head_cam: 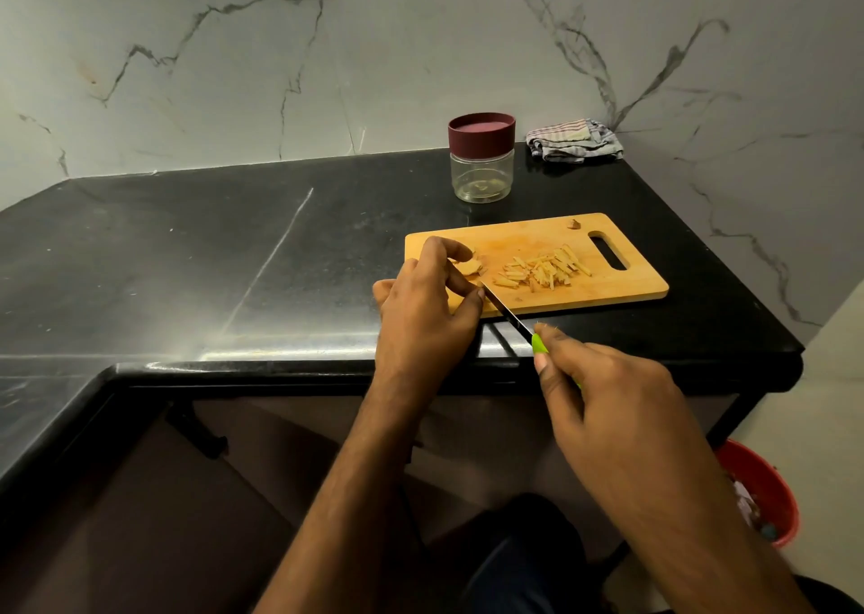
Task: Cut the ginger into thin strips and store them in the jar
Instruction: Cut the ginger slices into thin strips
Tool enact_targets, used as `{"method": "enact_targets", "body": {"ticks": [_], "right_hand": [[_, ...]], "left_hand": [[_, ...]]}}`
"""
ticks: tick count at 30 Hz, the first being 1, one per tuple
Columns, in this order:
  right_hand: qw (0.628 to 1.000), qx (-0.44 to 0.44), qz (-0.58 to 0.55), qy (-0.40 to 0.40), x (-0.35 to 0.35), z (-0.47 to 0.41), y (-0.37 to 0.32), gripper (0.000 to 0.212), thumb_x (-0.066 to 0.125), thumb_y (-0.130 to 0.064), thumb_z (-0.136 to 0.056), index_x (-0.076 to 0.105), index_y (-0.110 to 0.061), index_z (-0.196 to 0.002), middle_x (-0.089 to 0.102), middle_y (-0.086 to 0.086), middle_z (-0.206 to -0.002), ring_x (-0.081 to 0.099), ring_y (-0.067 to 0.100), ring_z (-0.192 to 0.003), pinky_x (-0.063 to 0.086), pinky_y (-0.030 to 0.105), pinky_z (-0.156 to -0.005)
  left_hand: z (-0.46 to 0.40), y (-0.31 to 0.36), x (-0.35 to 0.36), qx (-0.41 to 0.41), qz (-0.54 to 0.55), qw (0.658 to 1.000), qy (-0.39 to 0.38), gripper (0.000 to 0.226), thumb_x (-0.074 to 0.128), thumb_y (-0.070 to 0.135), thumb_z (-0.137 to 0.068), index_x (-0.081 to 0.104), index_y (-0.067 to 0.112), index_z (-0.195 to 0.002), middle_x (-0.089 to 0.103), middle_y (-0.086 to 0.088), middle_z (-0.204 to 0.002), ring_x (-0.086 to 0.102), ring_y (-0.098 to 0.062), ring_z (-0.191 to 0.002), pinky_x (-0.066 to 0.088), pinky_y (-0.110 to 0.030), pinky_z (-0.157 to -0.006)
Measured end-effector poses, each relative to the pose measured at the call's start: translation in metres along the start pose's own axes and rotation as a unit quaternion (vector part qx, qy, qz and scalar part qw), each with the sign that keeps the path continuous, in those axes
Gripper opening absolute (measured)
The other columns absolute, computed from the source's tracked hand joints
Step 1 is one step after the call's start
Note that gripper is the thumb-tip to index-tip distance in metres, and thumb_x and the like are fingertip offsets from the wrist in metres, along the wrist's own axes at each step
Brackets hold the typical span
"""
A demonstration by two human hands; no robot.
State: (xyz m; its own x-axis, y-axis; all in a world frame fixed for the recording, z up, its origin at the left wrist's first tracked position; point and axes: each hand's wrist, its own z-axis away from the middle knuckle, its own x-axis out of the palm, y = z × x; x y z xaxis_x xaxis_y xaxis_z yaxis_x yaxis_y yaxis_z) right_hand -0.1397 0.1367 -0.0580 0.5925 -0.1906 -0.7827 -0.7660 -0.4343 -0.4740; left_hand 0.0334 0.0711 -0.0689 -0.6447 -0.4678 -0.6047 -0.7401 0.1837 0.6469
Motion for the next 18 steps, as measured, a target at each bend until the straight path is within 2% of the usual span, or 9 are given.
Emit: {"method": "enact_targets", "body": {"ticks": [3,7,10,14,18], "right_hand": [[1.000,0.000,0.013,0.002,0.006,-0.005,-0.002,0.039,0.050,-0.030,-0.093,0.059,-0.019,-0.130,0.057,-0.006,-0.072,0.051,0.006,-0.060,0.038,0.017,-0.048],[0.999,0.007,0.039,-0.014,0.010,-0.011,-0.006,0.044,0.042,-0.036,-0.098,0.041,-0.032,-0.142,0.053,-0.008,-0.082,0.051,0.007,-0.070,0.045,0.021,-0.057],[0.997,0.007,0.076,-0.019,-0.002,-0.006,-0.005,0.046,0.037,-0.039,-0.099,0.031,-0.041,-0.145,0.046,-0.010,-0.084,0.049,0.006,-0.074,0.043,0.019,-0.060],[0.991,0.027,0.126,-0.020,-0.008,-0.003,0.001,0.048,0.035,-0.039,-0.100,0.019,-0.048,-0.145,0.041,-0.009,-0.090,0.047,0.006,-0.079,0.046,0.021,-0.064],[0.989,0.028,0.141,-0.025,-0.003,-0.004,0.005,0.046,0.033,-0.042,-0.100,0.023,-0.047,-0.144,0.039,-0.009,-0.087,0.045,0.006,-0.076,0.044,0.020,-0.060]], "left_hand": [[-0.001,0.000,-0.001,0.002,-0.012,1.000,-0.005,0.035,0.072,0.026,-0.089,0.047,0.034,-0.113,0.064,0.017,-0.082,0.052,-0.003,-0.095,0.022,-0.031,-0.087],[-0.001,0.001,0.000,-0.003,-0.012,1.000,-0.014,0.036,0.071,0.025,-0.088,0.046,0.034,-0.112,0.064,0.018,-0.082,0.052,-0.004,-0.095,0.022,-0.032,-0.086],[0.000,0.002,-0.001,0.001,-0.020,1.000,-0.013,0.034,0.070,0.026,-0.089,0.045,0.037,-0.110,0.062,0.019,-0.083,0.050,-0.002,-0.095,0.021,-0.031,-0.086],[0.000,0.004,-0.001,0.044,-0.078,0.996,-0.020,0.019,0.063,0.024,-0.093,0.061,0.041,-0.102,0.058,0.020,-0.091,0.045,-0.004,-0.098,0.019,-0.031,-0.082],[0.002,0.008,-0.002,0.064,-0.143,0.986,-0.064,0.027,0.055,0.025,-0.098,0.070,0.046,-0.108,0.045,0.015,-0.100,0.037,-0.009,-0.102,0.017,-0.033,-0.082]]}}
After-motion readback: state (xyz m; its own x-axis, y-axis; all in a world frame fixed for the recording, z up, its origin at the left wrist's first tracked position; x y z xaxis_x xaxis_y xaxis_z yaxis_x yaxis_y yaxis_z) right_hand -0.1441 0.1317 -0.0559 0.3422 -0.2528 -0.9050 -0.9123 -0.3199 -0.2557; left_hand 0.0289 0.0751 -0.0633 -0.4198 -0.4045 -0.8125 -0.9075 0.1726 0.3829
